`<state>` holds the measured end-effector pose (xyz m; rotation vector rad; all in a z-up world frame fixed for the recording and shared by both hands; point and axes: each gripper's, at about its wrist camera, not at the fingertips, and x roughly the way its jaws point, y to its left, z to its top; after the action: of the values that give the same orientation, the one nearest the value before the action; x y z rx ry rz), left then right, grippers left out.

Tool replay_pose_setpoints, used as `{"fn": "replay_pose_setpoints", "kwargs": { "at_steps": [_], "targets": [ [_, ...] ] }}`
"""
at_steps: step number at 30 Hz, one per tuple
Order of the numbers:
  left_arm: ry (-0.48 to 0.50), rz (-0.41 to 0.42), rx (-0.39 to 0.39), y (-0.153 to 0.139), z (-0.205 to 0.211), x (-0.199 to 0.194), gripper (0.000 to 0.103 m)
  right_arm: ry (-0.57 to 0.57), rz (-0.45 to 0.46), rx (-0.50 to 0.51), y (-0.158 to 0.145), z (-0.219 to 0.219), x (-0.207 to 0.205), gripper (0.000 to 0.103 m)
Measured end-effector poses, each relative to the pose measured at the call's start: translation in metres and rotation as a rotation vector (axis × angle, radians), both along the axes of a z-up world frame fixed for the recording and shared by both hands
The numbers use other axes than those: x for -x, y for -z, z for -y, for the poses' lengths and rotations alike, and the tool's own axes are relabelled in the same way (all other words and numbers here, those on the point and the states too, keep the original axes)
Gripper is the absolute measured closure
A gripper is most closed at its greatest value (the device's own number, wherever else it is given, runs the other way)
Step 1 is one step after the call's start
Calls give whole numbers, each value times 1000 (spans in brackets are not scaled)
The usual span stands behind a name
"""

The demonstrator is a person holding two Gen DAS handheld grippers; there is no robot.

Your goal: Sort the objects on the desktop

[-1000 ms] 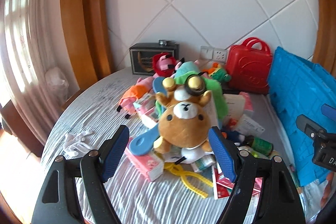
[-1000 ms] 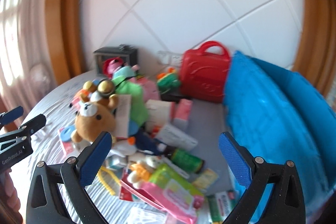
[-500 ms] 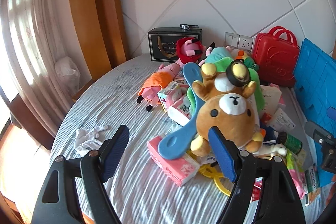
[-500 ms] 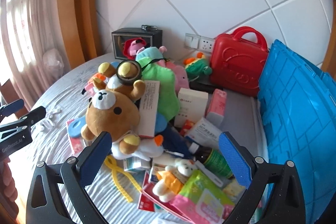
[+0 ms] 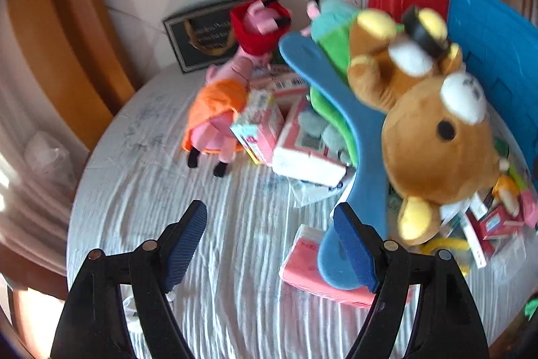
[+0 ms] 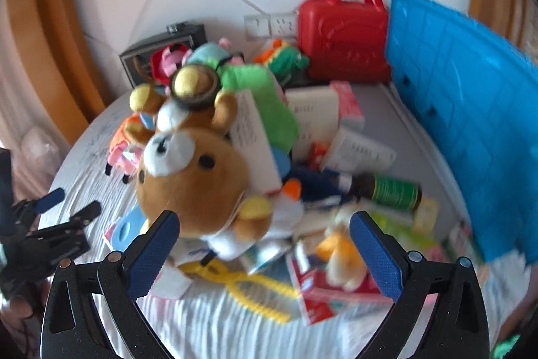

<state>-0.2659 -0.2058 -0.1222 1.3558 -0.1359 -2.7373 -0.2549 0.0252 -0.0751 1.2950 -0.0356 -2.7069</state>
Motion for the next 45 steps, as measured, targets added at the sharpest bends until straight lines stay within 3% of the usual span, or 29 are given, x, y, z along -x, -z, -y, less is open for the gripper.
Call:
{"fn": "replay_pose_setpoints", "kwargs": {
  "at_steps": [9,12,15,20,27,33,37,40,43,45],
  "targets": [
    [209,53,-41,27,-56,34,25,145,52,-68,10,-20,-10,2],
    [263,94,-121,30,-83,42,28,173,58,-68,11,-34,-8,2],
    [304,104,-191,31,-116,46,28,182,53,-69,7,-48,-4,1],
    [332,102,-212,25,-138,45,28,148,42,-34,-1,-65,8,1],
    [258,7,-106,-6,-88,23,28,14,84,118,15,-23,38,1],
    [208,-109,-81,-48,-60,37,28,7,95,172,19,0,59,0],
    [273,-170,-66,-73,-81,62,28,46,83,148,13,-10,59,0],
    [331,-131,-3,-65,-108,95,29,95,71,156,7,-25,58,0],
    [372,-54,0,-46,-116,102,61,114,62,169,4,-27,61,0],
    [378,-63,-19,-38,-107,97,63,115,64,181,4,-24,65,0]
  ]
}}
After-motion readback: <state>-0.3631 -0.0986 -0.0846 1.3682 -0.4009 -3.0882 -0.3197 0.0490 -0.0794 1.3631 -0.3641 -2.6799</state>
